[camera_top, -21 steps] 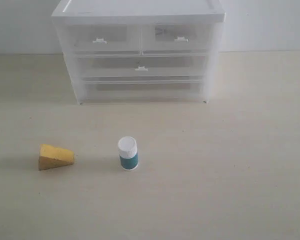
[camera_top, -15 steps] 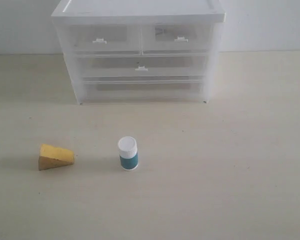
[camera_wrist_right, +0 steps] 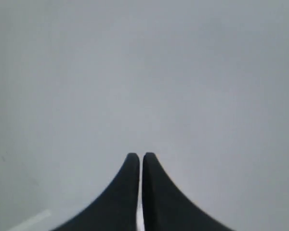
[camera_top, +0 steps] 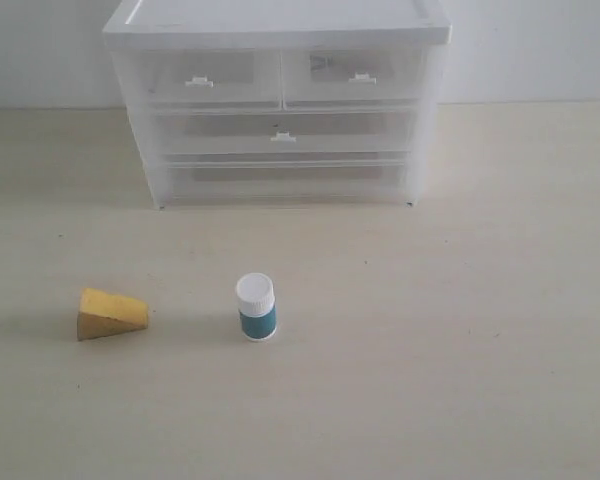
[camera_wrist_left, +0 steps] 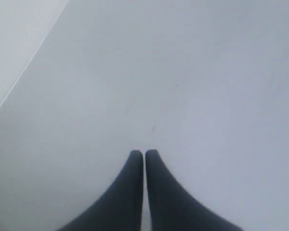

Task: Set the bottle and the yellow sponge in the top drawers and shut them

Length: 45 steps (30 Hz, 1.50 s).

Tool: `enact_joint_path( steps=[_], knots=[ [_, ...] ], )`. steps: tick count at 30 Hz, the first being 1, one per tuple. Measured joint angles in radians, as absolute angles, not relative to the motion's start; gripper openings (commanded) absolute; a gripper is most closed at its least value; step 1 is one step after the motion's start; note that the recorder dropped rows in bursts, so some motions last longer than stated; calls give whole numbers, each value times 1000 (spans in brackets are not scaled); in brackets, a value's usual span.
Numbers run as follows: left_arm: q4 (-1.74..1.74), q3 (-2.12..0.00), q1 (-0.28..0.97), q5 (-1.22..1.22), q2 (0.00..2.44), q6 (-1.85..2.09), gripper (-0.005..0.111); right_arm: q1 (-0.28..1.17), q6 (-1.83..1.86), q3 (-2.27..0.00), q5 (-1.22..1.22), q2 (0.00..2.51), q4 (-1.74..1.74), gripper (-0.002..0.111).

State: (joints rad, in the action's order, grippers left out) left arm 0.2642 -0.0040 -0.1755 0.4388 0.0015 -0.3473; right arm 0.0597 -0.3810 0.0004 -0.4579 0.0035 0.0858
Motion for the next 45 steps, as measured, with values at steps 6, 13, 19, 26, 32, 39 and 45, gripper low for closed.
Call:
enact_joint_path(
  steps=[6, 13, 19, 26, 32, 39, 45],
  knots=[
    [-117, -137, -176, 580, 249, -551, 4, 60, -765, -177, -360, 193, 503, 2],
    [-754, -244, -166, 1098, 1185, -1018, 4, 60, -1096, -197, -600, 882, 989, 2],
    [-785, -464, 36, 1195, 1692, -1103, 10, 60, -969, -198, -668, 1102, 950, 2],
    [-692, -721, 98, 1206, 1898, -1393, 39, 60, -927, -198, -679, 1118, 935, 2],
    [-692, -883, 101, 1208, 1994, -1557, 41, 60, -923, -198, -698, 1118, 933, 2],
    [-726, -966, 101, 1210, 2048, -1665, 41, 60, -921, -198, -702, 1118, 933, 2],
    [-853, -972, 101, 1211, 2054, -1689, 41, 60, -919, -198, -718, 1118, 933, 2]
  ],
)
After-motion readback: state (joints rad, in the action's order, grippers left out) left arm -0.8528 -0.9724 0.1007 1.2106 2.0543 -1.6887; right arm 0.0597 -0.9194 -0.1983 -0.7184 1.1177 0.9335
